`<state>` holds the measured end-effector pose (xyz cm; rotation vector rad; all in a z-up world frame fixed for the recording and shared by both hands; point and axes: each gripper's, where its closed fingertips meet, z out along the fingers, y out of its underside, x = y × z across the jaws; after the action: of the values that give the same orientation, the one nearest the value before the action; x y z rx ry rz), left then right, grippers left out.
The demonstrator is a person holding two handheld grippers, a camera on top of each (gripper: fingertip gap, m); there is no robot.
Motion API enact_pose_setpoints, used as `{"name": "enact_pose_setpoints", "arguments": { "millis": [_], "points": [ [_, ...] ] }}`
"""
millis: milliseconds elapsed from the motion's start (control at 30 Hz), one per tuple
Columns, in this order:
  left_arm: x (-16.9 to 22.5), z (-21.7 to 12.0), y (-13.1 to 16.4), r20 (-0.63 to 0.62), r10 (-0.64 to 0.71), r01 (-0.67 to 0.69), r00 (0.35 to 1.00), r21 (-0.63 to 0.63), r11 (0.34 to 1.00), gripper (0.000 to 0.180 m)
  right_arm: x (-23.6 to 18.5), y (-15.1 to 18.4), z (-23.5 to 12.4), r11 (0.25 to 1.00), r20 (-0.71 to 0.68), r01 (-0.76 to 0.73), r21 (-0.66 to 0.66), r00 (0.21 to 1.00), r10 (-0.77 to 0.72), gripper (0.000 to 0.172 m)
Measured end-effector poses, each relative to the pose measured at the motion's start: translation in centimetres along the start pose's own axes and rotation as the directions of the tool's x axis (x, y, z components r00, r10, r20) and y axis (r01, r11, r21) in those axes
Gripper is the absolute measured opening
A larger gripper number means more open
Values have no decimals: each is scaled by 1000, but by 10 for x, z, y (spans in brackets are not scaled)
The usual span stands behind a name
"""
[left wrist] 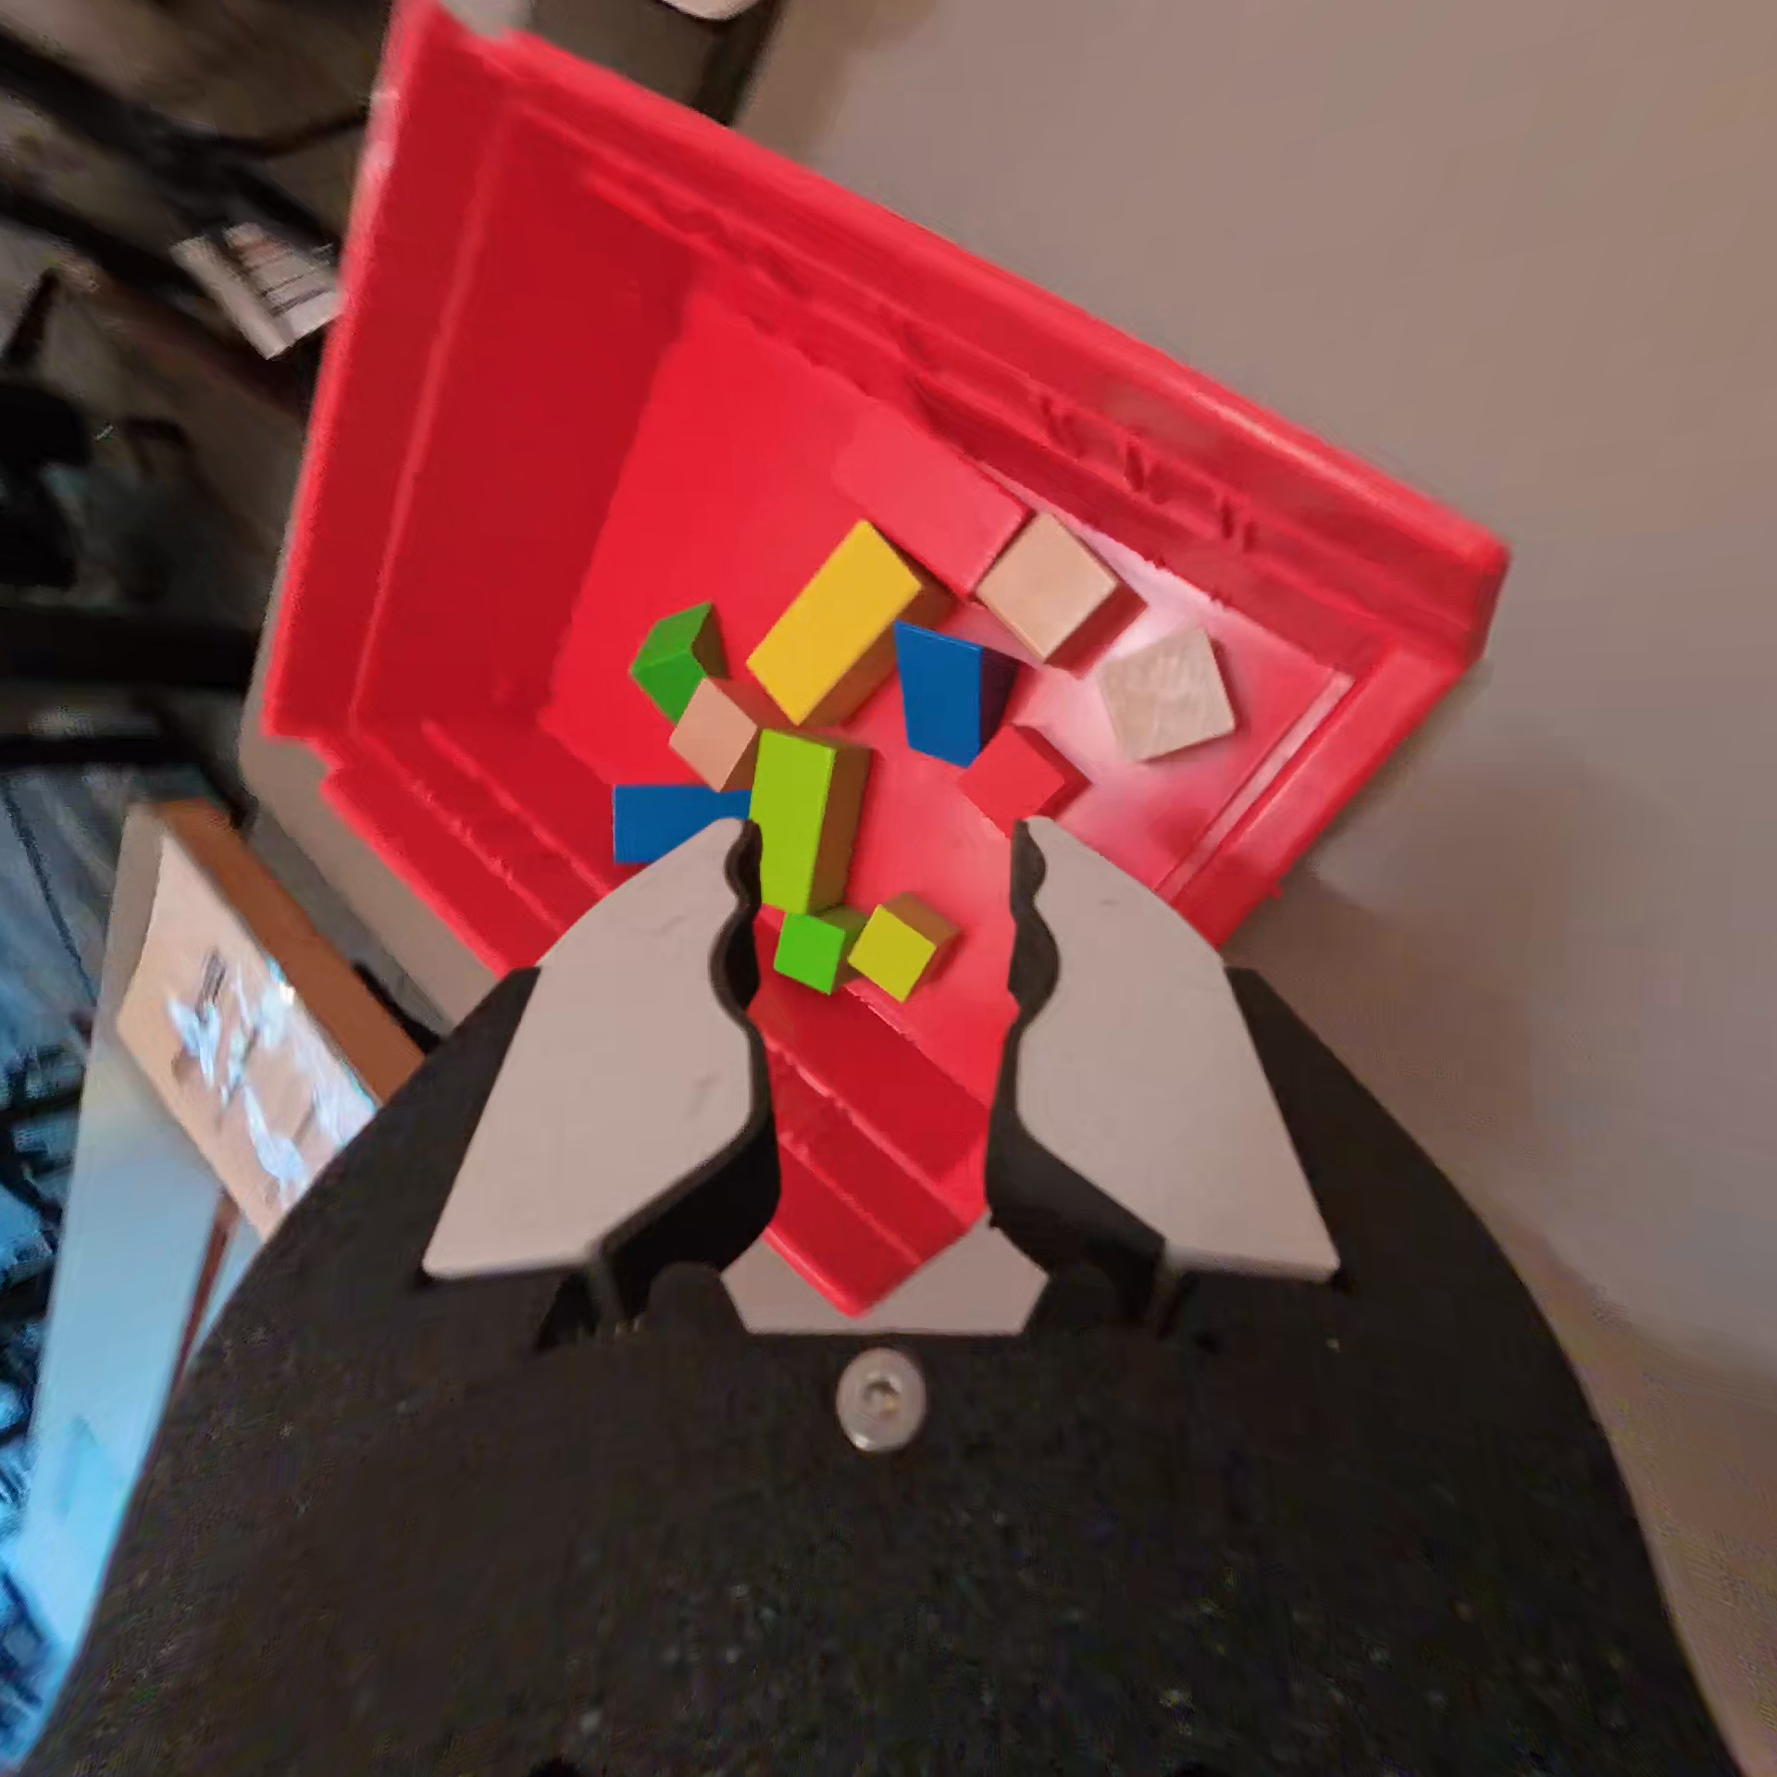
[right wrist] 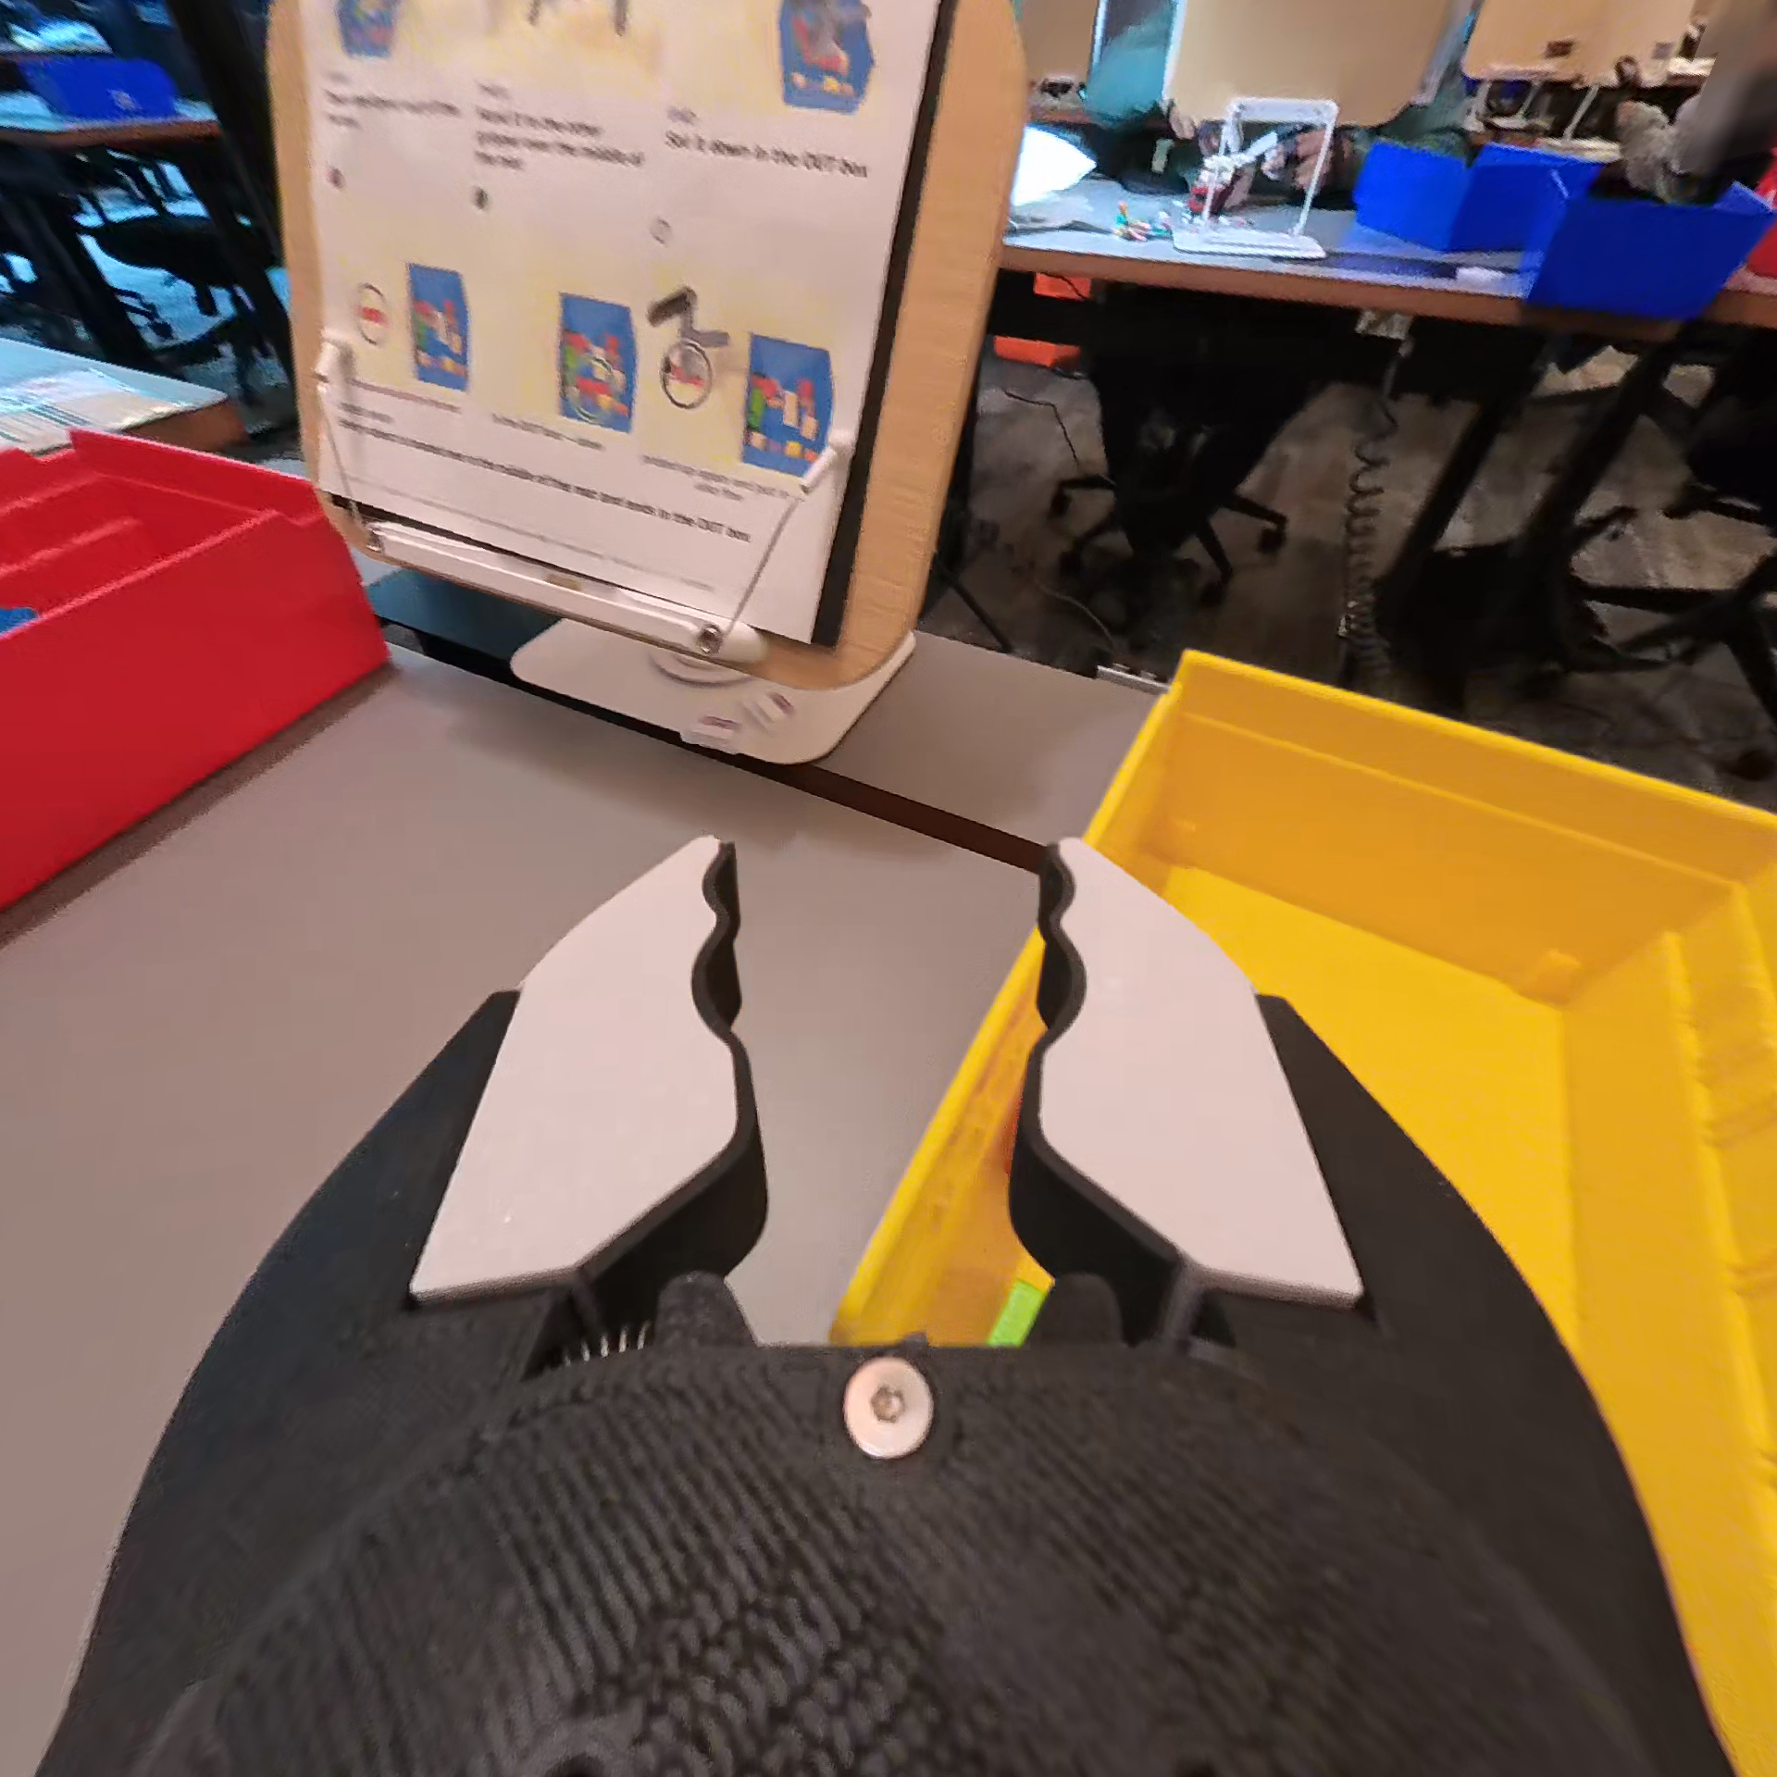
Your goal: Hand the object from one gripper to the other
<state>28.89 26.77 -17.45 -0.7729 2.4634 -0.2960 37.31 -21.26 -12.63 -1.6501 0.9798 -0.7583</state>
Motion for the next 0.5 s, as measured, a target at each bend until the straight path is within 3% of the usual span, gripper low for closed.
{"name": "enact_pose_setpoints", "arguments": {
  "millis": [33,200,500],
  "points": [
    [-1,8,2,-46,62,-63,997,-15,998,49,-4,-2,1,1000,9,3,7,1000,-3,60],
    [-6,50,20,-271,129,-168,954,-128,977,53,-23,-8,3,999,68,32,8,997,-32,60],
    [-26,97,53,-353,182,-304,918,-331,893,52,-43,-8,9,996,111,92,-7,990,-91,61]
  ]
}}
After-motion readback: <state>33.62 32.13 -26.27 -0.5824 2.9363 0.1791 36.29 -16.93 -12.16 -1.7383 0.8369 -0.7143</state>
